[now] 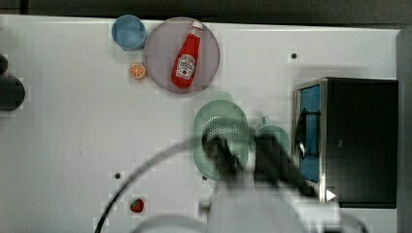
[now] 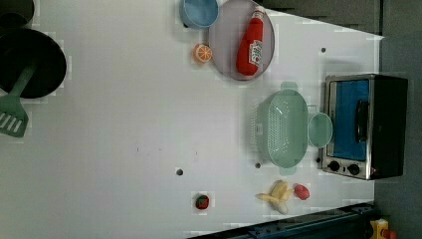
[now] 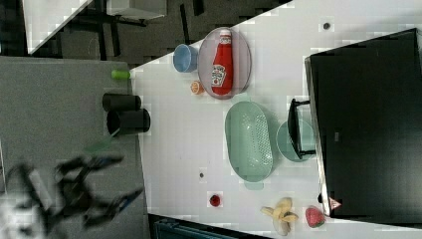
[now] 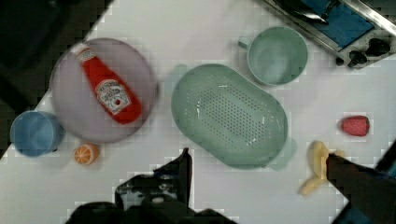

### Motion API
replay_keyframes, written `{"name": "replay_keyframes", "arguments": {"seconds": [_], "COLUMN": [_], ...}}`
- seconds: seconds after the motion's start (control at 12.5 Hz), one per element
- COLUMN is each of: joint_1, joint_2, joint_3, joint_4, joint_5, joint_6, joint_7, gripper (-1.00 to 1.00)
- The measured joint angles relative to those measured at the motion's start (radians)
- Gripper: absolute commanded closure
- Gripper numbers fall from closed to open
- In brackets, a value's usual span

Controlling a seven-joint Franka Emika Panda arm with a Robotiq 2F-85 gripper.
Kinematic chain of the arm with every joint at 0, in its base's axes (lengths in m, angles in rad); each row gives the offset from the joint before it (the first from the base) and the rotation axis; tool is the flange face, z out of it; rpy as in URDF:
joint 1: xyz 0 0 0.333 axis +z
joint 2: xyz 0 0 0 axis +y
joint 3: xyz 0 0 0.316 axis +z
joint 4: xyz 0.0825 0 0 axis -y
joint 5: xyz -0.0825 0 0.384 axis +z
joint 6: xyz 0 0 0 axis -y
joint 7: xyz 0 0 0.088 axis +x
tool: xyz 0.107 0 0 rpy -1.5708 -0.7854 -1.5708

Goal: Drag strainer right to left.

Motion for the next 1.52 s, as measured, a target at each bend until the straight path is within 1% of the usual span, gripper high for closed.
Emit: {"name": "replay_keyframes", "arguments": {"seconds": [0.16,0.32,0.4,0.56,0.8,1.04,1.2,1.36,1.52], "joint_1": [0.002,0.001,0.004,0.015,-0.001,0.0,0.018,0.023,0.018], "joint_2": [0.162,0.306,0.379,0.505,0.633,0.682,0.726,0.807,0.866], "joint_3": [0.015,0.036,0.034,0.002,0.001,0.046,0.053,0.054,0.054], "joint_4": [-0.066,-0.178,-0.221,-0.289,-0.297,-0.297,-0.285,-0.271,-0.297], "joint_5": [-0.008,0.014,0.038,0.037,0.035,0.006,0.006,0.029,0.012], "joint_6": [0.156,0.287,0.331,0.434,0.566,0.72,0.78,0.87,0.932], "joint_7": [0.004,0.029,0.046,0.093,0.263,0.427,0.484,0.514,0.587], "gripper": [-1.0,-1.0,-1.0,-1.0,-1.0,-1.0,-1.0,-1.0,-1.0]}}
